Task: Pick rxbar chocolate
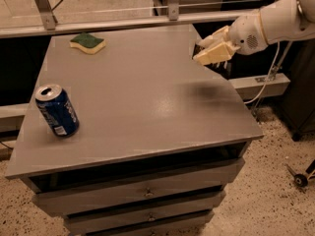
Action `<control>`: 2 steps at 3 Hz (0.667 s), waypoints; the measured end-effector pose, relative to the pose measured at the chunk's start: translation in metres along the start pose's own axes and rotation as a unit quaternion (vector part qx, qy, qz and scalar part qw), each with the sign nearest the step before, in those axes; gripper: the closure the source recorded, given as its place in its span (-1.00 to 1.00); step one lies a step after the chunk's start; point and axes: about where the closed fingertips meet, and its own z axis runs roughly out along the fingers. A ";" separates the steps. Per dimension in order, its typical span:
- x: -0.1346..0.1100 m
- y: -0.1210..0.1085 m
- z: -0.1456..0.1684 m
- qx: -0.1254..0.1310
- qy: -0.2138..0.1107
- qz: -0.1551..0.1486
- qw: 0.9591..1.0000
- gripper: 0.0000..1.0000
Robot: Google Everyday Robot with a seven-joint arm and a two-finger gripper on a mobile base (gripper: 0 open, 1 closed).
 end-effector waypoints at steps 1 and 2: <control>0.000 0.005 0.002 -0.011 -0.051 0.024 0.998 1.00; -0.002 0.006 0.002 -0.012 -0.056 0.026 0.998 1.00</control>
Offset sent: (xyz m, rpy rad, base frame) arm -0.0038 0.0031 -0.0016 0.1004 0.0113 0.0013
